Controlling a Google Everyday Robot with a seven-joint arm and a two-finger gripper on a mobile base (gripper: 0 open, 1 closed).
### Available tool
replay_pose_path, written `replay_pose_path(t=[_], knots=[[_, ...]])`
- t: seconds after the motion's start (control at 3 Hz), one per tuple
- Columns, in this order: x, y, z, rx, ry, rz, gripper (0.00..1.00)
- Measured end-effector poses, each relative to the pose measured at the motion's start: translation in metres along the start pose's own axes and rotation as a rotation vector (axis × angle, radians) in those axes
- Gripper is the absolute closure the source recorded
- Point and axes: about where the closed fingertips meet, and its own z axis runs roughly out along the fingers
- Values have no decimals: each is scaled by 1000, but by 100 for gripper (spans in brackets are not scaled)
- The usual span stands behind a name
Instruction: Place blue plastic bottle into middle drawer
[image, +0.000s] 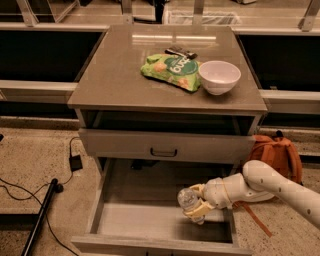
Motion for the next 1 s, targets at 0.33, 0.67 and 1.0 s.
replay_pose_path(t=[0.33,0.67,1.0], knots=[[0,0,0,0,0,0,36],[0,0,0,0,0,0,12],[0,0,0,0,0,0,0]])
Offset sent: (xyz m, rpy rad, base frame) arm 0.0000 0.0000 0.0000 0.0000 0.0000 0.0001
